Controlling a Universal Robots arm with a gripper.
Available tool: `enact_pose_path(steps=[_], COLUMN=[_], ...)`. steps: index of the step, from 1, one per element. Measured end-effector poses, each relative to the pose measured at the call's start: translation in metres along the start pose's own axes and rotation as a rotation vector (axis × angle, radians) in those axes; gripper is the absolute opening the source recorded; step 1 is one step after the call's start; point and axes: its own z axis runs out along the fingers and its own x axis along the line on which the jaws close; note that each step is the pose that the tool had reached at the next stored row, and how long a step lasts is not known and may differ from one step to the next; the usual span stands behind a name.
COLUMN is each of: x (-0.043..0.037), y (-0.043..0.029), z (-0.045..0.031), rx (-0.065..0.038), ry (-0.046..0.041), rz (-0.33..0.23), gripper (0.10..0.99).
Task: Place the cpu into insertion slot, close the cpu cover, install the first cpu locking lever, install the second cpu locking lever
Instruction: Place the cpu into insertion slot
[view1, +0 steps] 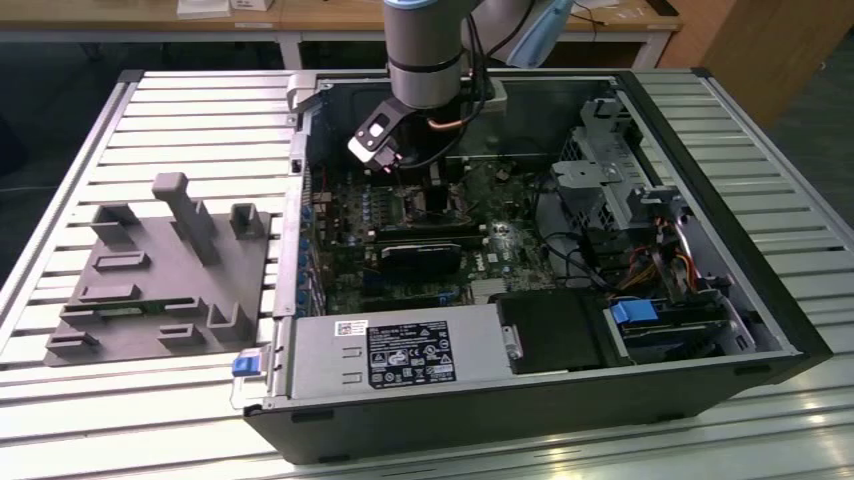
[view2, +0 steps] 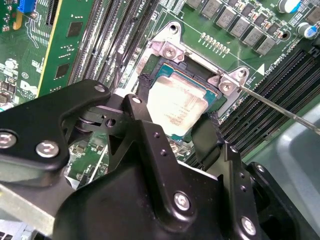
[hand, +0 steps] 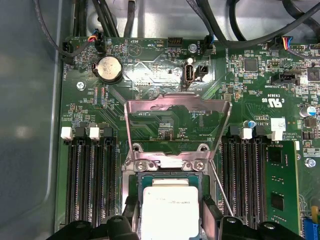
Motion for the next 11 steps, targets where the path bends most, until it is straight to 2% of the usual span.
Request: enact_pose_path(steps=[7,11], x=[-0.0004,-0.0003], y=[0.001,0.0011], z=[-0.01,-0.0105], rx=[0.0,0.0], ry=[0.0,0.0001], rz=[0.0,0.0], gripper=[0.612,0.612])
